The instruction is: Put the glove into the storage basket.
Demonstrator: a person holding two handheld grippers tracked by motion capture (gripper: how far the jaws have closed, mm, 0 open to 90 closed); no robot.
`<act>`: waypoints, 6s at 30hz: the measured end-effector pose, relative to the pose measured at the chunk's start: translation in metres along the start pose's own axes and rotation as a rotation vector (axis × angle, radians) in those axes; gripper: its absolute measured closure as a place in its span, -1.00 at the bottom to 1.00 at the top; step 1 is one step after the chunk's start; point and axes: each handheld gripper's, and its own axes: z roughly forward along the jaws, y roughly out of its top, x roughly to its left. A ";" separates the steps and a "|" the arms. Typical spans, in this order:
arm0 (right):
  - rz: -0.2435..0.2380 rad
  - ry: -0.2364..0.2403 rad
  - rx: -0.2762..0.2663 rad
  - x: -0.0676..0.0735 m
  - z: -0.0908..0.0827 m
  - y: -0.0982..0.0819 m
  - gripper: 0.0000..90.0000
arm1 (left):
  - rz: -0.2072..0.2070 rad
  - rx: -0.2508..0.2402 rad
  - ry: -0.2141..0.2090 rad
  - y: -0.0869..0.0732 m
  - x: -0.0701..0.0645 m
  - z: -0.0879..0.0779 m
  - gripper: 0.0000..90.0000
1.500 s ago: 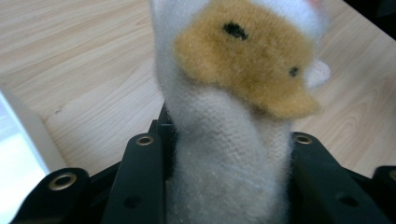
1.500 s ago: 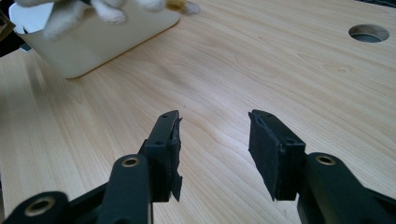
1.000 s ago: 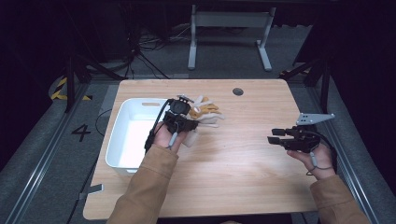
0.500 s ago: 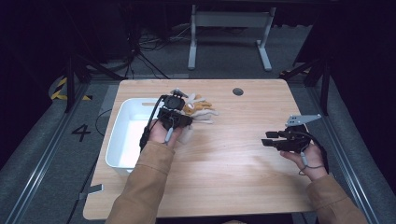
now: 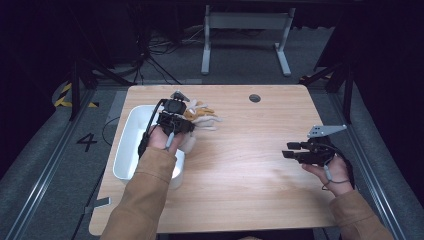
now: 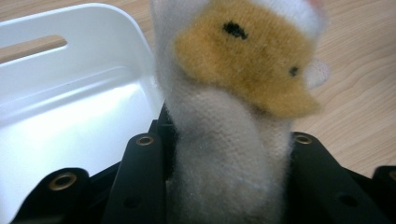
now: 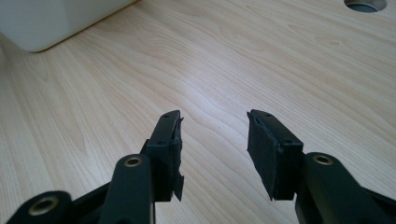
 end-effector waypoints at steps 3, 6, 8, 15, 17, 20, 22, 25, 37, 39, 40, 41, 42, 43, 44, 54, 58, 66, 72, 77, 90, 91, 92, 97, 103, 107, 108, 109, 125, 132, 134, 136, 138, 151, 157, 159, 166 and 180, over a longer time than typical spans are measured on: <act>0.006 -0.010 0.001 -0.002 -0.003 -0.003 0.22 | -0.024 0.000 0.008 0.001 0.004 -0.002 0.44; 0.007 -0.009 -0.005 -0.003 -0.003 -0.003 0.22 | -0.032 0.001 0.011 0.000 0.007 -0.004 0.44; 0.005 -0.005 -0.001 -0.002 -0.003 -0.002 0.22 | -0.046 -0.003 0.020 -0.002 0.010 -0.008 0.44; -0.009 0.004 -0.004 -0.002 0.001 0.005 0.22 | -0.088 -0.017 0.046 -0.010 0.023 -0.019 0.44; -0.014 0.011 -0.004 -0.001 0.004 0.009 0.22 | -0.100 -0.016 0.054 -0.014 0.027 -0.021 0.44; -0.028 0.021 -0.005 0.000 0.009 0.014 0.22 | -0.122 -0.013 0.069 -0.019 0.033 -0.023 0.44; -0.030 0.027 -0.006 0.000 0.010 0.016 0.22 | -0.126 -0.012 0.072 -0.020 0.035 -0.024 0.44; -0.040 0.042 -0.007 0.001 0.016 0.022 0.22 | -0.158 -0.009 0.094 -0.026 0.042 -0.027 0.44; -0.060 0.048 0.001 0.004 0.020 0.026 0.22 | -0.257 0.023 0.152 -0.034 0.063 -0.017 0.44; -0.057 0.047 -0.001 0.004 0.020 0.026 0.22 | -0.265 0.025 0.162 -0.035 0.065 -0.015 0.43; -0.056 0.047 -0.001 0.004 0.020 0.025 0.22 | -0.273 0.026 0.171 -0.036 0.067 -0.014 0.43; -0.052 0.045 0.003 0.004 0.019 0.025 0.22 | -0.281 0.024 0.172 -0.036 0.068 -0.013 0.43; -0.052 0.045 0.003 0.004 0.019 0.025 0.22 | -0.281 0.024 0.172 -0.036 0.068 -0.013 0.43; -0.052 0.044 0.003 0.004 0.019 0.025 0.22 | -0.295 0.022 0.170 -0.037 0.070 -0.012 0.43; -0.052 0.044 0.002 0.004 0.019 0.024 0.22 | -0.306 0.028 0.173 -0.038 0.073 -0.010 0.43; -0.051 0.044 0.001 0.004 0.018 0.023 0.22 | -0.346 0.044 0.182 -0.043 0.083 -0.001 0.43; -0.049 0.044 0.002 0.004 0.017 0.022 0.21 | -0.350 0.057 0.175 -0.045 0.083 0.007 0.43; -0.041 0.037 -0.001 0.003 0.014 0.018 0.21 | -0.364 0.089 0.178 -0.048 0.085 0.026 0.43; -0.038 0.034 0.000 0.002 0.013 0.017 0.21 | -0.368 0.108 0.192 -0.053 0.088 0.037 0.42; -0.040 0.032 0.004 0.003 0.013 0.017 0.21 | -0.381 0.118 0.198 -0.058 0.091 0.043 0.42; -0.038 0.035 0.005 0.002 0.014 0.016 0.21 | -0.385 0.165 0.208 -0.066 0.098 0.053 0.41; -0.038 0.035 0.004 0.002 0.014 0.016 0.21 | -0.386 0.171 0.205 -0.067 0.098 0.054 0.41; -0.038 0.035 0.004 0.002 0.014 0.016 0.21 | -0.386 0.171 0.205 -0.067 0.098 0.054 0.41; -0.039 0.036 0.006 0.002 0.014 0.016 0.21 | -0.393 0.187 0.193 -0.069 0.101 0.057 0.40; -0.038 0.035 0.007 0.001 0.014 0.016 0.21 | -0.395 0.219 0.182 -0.070 0.102 0.060 0.39; -0.036 0.033 0.008 0.001 0.014 0.016 0.21 | -0.388 0.227 0.178 -0.070 0.102 0.060 0.38; -0.039 0.033 0.008 0.002 0.014 0.016 0.20 | -0.388 0.227 0.178 -0.070 0.102 0.060 0.38; -0.039 0.036 0.006 0.002 0.014 0.016 0.21 | -0.392 0.235 0.174 -0.069 0.101 0.061 0.38; -0.033 0.032 0.004 0.001 0.014 0.016 0.20 | -0.432 0.299 0.152 -0.070 0.101 0.074 -0.35; -0.033 0.032 0.002 0.001 0.014 0.016 0.20 | -0.410 0.294 0.129 -0.069 0.098 0.073 -0.68; -0.033 0.032 0.002 0.001 0.014 0.016 0.20 | -0.397 0.304 0.132 -0.067 0.097 0.072 -0.71; -0.033 0.030 0.003 0.001 0.013 0.016 0.20 | -0.395 0.293 0.129 -0.066 0.097 0.071 -0.76; -0.033 0.030 0.002 0.001 0.013 0.016 0.20 | -0.389 0.287 0.124 -0.066 0.098 0.070 -0.85; -0.034 0.037 -0.005 0.000 0.015 0.019 0.19 | -0.342 0.253 0.107 -0.064 0.099 0.055 -0.97; -0.039 0.046 -0.008 -0.001 0.018 0.023 0.19 | -0.311 0.185 0.114 -0.061 0.095 0.039 -1.00; -0.042 0.050 -0.012 -0.001 0.018 0.025 0.19 | -0.287 0.174 0.137 -0.060 0.092 0.034 -1.00; -0.055 0.061 -0.012 0.002 0.022 0.029 0.19 | -0.249 0.089 0.175 -0.057 0.084 0.019 -1.00; -0.039 0.047 -0.014 -0.001 0.018 0.026 0.19 | -0.101 0.022 0.031 -0.037 0.044 -0.002 -1.00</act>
